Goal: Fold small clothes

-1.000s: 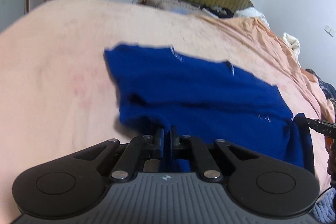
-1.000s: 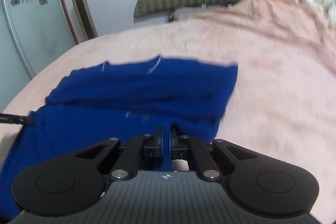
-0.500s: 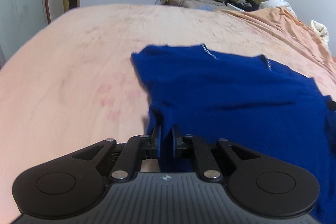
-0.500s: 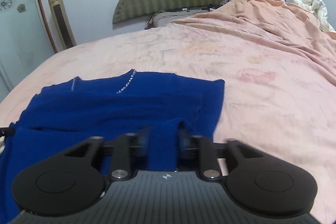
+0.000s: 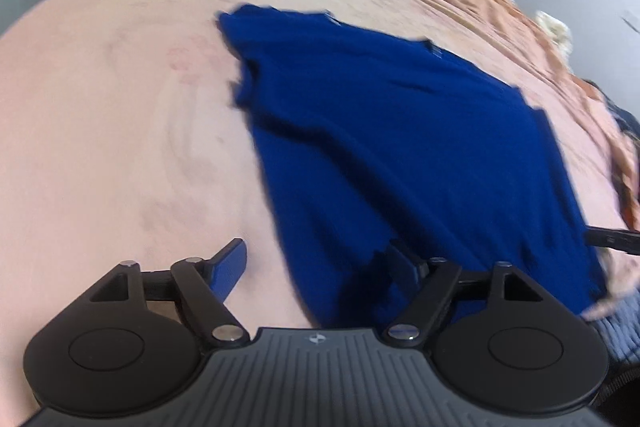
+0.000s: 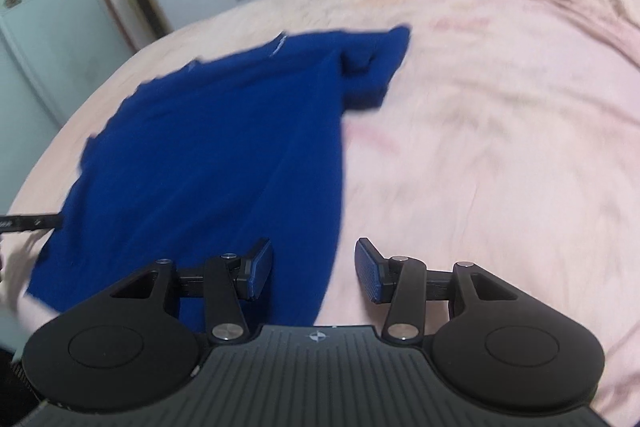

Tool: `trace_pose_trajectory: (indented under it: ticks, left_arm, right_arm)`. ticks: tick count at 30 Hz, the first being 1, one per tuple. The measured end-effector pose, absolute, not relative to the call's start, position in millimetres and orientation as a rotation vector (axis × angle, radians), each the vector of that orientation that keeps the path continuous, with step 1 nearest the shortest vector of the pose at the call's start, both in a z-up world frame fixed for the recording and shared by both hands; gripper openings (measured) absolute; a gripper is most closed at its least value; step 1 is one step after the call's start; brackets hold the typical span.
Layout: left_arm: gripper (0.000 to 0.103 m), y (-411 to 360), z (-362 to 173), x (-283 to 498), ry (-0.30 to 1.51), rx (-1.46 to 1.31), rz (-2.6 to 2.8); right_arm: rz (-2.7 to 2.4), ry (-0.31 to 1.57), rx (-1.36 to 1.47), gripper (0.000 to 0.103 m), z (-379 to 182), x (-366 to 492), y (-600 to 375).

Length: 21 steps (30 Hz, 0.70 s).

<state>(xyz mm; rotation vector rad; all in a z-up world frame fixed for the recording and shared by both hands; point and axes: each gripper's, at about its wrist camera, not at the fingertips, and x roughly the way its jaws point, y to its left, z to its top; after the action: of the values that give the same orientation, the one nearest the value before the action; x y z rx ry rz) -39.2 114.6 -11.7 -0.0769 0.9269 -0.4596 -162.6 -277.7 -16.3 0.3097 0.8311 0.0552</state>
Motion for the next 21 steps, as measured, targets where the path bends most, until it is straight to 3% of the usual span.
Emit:
trace_pose_trajectory:
  ticks: [3,8,9,10,13,16,21]
  left_arm:
    - [0.082,113,-12,-53,0.944,-0.072,-0.537]
    - [0.08,111,-12,-67,0.952,-0.08,-0.613]
    - [0.068,109,-12,-68,0.945,-0.079,-0.611]
    - [0.042,106,-13,-67,0.943,-0.074,-0.605]
    - [0.012,109,-14,-63,0.966,-0.109,-0.577]
    - [0.011,117,-13,-60,0.977,-0.187,-0.584]
    - [0.011,133,21,-79,0.849,-0.232,-0.653]
  right_arm:
    - [0.1,0.856,0.319,0.053,-16,-176,-266]
    - [0.147,0.87,0.252,0.043,-13,-182,-236]
    - [0.157,0.868,0.24,0.034,-13,-181,-230]
    - [0.165,0.866,0.229,0.021,-14,-182,-226]
    - [0.162,0.852,0.171,0.014,-12,-178,-217]
    - [0.181,0.809,0.169,0.013,-2,-176,-217]
    - [0.272,0.684,0.266,0.012,36,-189,-236]
